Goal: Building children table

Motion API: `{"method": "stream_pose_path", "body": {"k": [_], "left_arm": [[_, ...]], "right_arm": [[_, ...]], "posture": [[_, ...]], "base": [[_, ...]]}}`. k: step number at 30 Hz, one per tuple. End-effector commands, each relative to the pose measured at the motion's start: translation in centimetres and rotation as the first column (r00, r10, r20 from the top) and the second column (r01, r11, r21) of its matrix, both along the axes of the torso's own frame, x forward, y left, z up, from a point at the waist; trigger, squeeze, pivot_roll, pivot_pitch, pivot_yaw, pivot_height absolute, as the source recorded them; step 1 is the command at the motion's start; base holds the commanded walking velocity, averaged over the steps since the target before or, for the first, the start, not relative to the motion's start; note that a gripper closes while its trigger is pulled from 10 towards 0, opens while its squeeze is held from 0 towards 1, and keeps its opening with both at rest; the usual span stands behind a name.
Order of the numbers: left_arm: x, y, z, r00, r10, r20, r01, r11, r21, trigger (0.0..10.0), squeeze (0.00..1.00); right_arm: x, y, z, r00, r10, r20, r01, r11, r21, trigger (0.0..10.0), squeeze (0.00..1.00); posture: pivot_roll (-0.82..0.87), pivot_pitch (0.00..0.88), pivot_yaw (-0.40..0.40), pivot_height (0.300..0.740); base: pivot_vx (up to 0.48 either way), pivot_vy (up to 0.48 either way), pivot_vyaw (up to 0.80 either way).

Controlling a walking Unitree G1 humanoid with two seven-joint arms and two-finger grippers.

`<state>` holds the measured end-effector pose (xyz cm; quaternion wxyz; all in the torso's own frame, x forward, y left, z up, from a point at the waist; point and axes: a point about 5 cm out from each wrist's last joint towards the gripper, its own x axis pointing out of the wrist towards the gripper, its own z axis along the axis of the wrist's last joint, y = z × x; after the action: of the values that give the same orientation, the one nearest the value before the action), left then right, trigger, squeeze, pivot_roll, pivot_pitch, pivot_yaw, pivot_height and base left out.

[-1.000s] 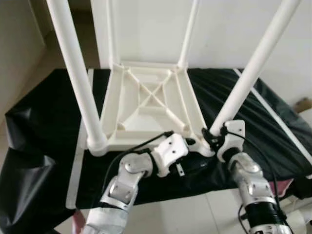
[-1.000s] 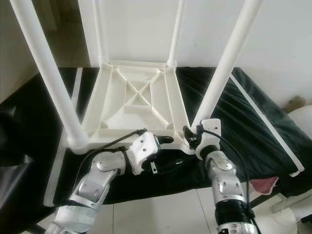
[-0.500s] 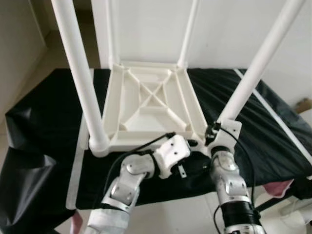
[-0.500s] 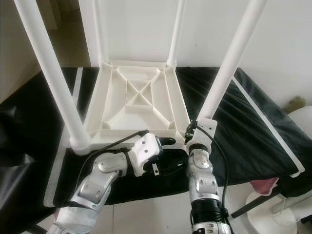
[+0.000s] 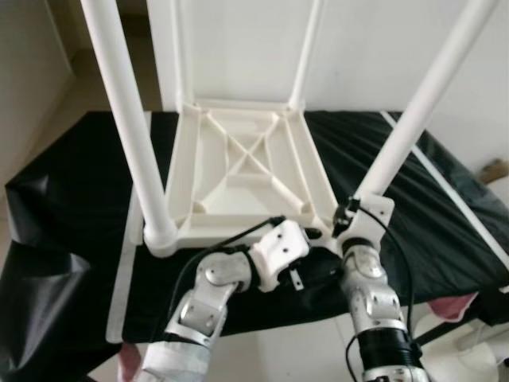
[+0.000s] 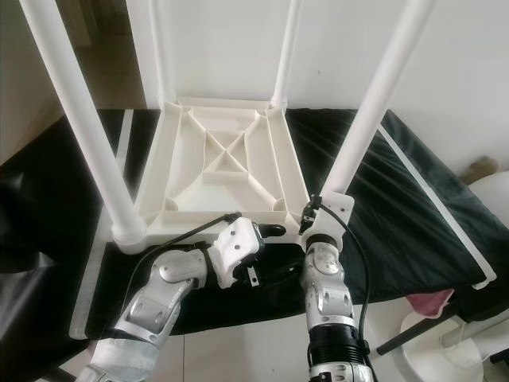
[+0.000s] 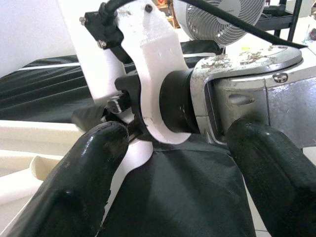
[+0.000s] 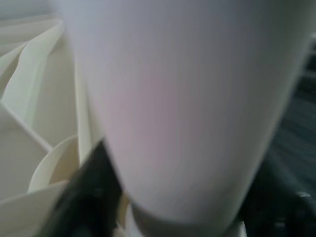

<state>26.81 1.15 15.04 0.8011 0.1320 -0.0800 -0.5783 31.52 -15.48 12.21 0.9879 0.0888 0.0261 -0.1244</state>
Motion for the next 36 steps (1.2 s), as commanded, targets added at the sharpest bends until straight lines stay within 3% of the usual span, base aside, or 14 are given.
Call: {"method": "stream_pose_path", "body": {"k": [1,10,15,18,19,20,28,29,32,34,36], "left_arm": [[0.3,-0.1,0.1,0.995,0.102,0.008,-0.102,0.994,-0.037,10.0,0.0],[0.3,-0.1,0.2,0.995,0.101,0.009,-0.1,0.994,-0.038,10.0,0.0],[0.4,-0.1,0.2,0.994,0.107,0.006,-0.107,0.993,-0.04,10.0,0.0],[0.4,-0.1,0.2,0.994,0.108,0.006,-0.107,0.993,-0.04,10.0,0.0],[0.4,-0.1,0.1,0.994,0.108,0.006,-0.107,0.993,-0.04,10.0,0.0],[0.3,-0.1,0.1,0.994,0.107,0.005,-0.107,0.994,-0.039,10.0,0.0],[0.1,0.0,0.0,0.996,0.095,0.003,-0.094,0.995,-0.029,10.0,0.0],[0.1,0.1,0.0,0.996,0.09,0.003,-0.09,0.996,-0.024,10.0,0.0],[0.1,0.1,-0.1,0.996,0.085,0.004,-0.085,0.996,-0.019,10.0,0.0],[-0.1,0.0,-0.1,0.997,0.072,0.004,-0.072,0.997,-0.009,10.0,0.0],[-0.1,0.0,-0.2,0.998,0.068,0.004,-0.068,0.998,-0.006,10.0,0.0]], "right_arm": [[-0.2,0.2,-0.1,1.0,0.024,0.0,-0.024,1.0,-0.004,10.0,1.0],[-0.2,0.5,0.2,0.996,0.085,0.017,-0.084,0.996,-0.022,10.0,1.0],[-0.5,-1.2,-0.1,0.981,0.196,0.004,-0.195,0.976,-0.094,10.0,1.0],[-0.5,-1.4,-0.2,0.979,0.204,0.002,-0.203,0.974,-0.1,10.0,1.0],[-0.5,-1.6,-0.2,0.979,0.203,0.001,-0.202,0.974,-0.101,10.0,0.76],[-0.5,-2.0,-0.1,0.97,0.242,0.007,-0.239,0.963,-0.125,10.0,0.0],[-0.6,-2.9,0.4,0.937,0.35,0.009,-0.341,0.92,-0.195,10.0,0.0],[-0.7,-3.0,0.7,0.919,0.394,0.012,-0.381,0.894,-0.235,10.0,0.0],[-0.7,-3.3,0.8,0.903,0.429,0.003,-0.413,0.87,-0.269,10.0,0.0],[-0.7,-3.9,1.0,0.871,0.491,-0.017,-0.472,0.827,-0.305,10.0,0.0],[-0.7,-4.1,1.0,0.861,0.509,-0.023,-0.49,0.815,-0.309,10.0,0.0]], "posture": [[0.05,0.0,-0.062,0.74],[0.04,0.0,-0.063,0.74],[0.04,0.0,-0.067,0.74],[0.04,0.0,-0.067,0.74],[0.04,0.0,-0.067,0.74],[0.04,0.0,-0.068,0.74],[0.05,0.0,-0.063,0.74],[0.05,0.0,-0.061,0.74],[0.05,0.0,-0.059,0.74],[0.05,0.0,-0.058,0.74],[0.05,0.0,-0.058,0.74]], "base": [[0.0,0.0,0.0],[0.0,0.0,0.0],[0.0,0.0,0.0],[0.0,0.0,0.0],[0.0,0.0,0.0],[0.0,0.0,0.0],[0.0,0.0,0.0],[0.0,0.0,0.0],[0.0,0.0,0.0],[0.0,0.0,0.0],[0.0,0.0,0.0]]}}
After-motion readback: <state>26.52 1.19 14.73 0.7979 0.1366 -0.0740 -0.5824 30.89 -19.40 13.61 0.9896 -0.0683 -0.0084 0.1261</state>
